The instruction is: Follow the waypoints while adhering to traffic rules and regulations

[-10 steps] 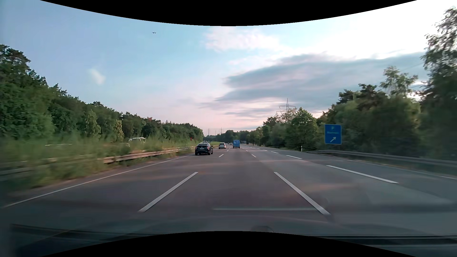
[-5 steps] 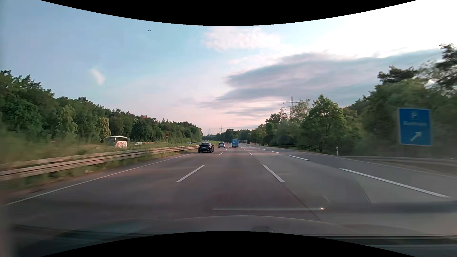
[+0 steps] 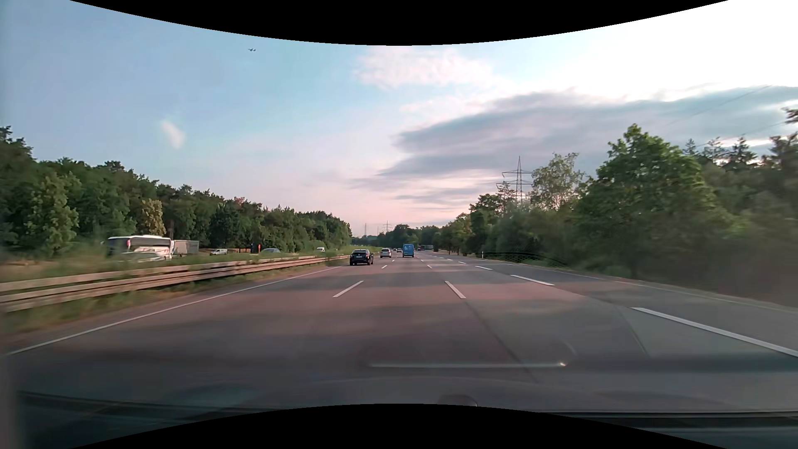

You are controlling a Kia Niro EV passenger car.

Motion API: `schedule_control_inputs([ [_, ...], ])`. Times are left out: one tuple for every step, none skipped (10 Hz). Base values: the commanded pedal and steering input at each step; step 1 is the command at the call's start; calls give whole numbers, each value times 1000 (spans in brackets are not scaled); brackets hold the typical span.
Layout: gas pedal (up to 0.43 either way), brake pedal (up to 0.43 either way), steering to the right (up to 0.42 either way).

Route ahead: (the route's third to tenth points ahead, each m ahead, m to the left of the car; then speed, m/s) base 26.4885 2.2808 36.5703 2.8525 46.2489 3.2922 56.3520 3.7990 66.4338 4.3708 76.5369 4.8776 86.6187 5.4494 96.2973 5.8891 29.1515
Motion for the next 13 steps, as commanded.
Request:
schedule_control_inputs([
  [118,0,-4],
  [118,0,-4],
  [118,0,-4],
  [118,0,-4],
  [118,0,-4],
  [118,0,-4],
  [118,0,-4],
  [118,0,-4],
  [118,0,-4],
  [118,0,-4],
  [118,0,-4],
  [118,0,-4],
  [118,0,-4],
])
